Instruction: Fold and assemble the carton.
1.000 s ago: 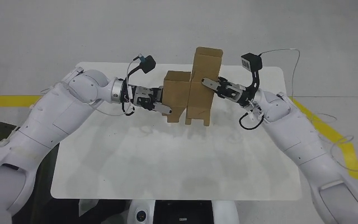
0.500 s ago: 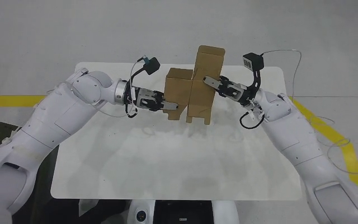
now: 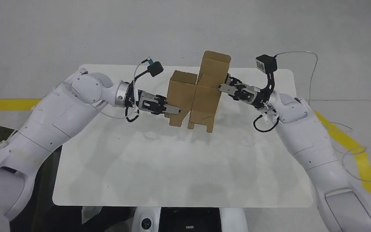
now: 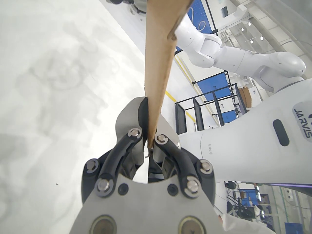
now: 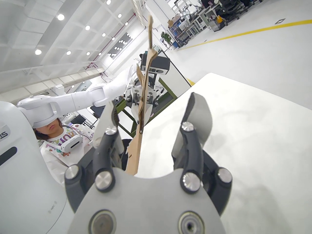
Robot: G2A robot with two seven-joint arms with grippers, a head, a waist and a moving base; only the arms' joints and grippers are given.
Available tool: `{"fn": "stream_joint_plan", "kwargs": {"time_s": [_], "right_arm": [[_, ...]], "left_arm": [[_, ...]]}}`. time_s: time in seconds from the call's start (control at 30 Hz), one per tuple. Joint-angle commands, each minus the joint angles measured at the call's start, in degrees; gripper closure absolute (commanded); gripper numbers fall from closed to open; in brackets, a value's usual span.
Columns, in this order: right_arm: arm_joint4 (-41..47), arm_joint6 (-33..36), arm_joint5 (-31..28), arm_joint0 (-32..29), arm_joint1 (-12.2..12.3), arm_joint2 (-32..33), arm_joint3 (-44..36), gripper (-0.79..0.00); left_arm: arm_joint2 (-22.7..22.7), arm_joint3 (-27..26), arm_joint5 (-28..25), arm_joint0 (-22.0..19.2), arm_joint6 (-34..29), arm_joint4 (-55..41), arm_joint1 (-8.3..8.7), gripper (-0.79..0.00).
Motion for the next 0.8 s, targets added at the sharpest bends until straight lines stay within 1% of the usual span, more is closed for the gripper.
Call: {"fn": "stream_joint_plan", "kwargs": {"time_s": [0.0, 0.1, 0.23, 0.3, 0.43, 0.7, 0.73, 0.77], "right_arm": [[-3.01, 0.02, 0.12, -0.01, 0.78, -0.8, -0.18, -0.785], [-5.44, 1.38, 1.48, 0.24, 2.39, -2.32, -0.64, -0.785], [-4.52, 3.32, 3.42, -0.08, 4.67, -4.62, -2.12, -0.785], [-3.23, 4.68, 4.78, -0.1, 5.72, -6.24, -3.12, -0.785], [0.24, 7.12, 7.21, 0.23, 7.42, -10.25, -5.34, -0.785], [5.22, 8.28, 8.38, 2.63, 9.47, -17.79, -7.62, -0.785], [5.65, 8.31, 8.4, 3.09, 9.69, -18.68, -7.76, -0.699], [6.19, 8.16, 8.25, 3.48, 9.92, -19.48, -7.72, -0.514]], "left_arm": [[-0.01, 0.59, 3.12, -0.51, -3.05, -0.87, 0.16, 0.0], [0.36, 0.87, 7.45, -1.54, -7.38, 0.69, 0.4, 0.0], [1.42, 0.3, 13.3, -1.97, -13.24, 0.32, 0.62, 0.0], [1.73, 0.14, 15.22, -1.92, -15.16, -0.8, 0.63, 0.0], [1.94, -0.68, 17.51, -1.69, -17.46, -2.76, 0.48, 0.0], [3.68, -3.21, 18.88, -1.67, -18.83, -0.03, -0.11, 0.0], [3.97, -3.33, 18.84, -1.72, -18.79, 0.28, -0.19, 0.0], [4.21, -3.36, 18.72, -1.79, -18.67, 0.5, -0.27, 0.0]]}}
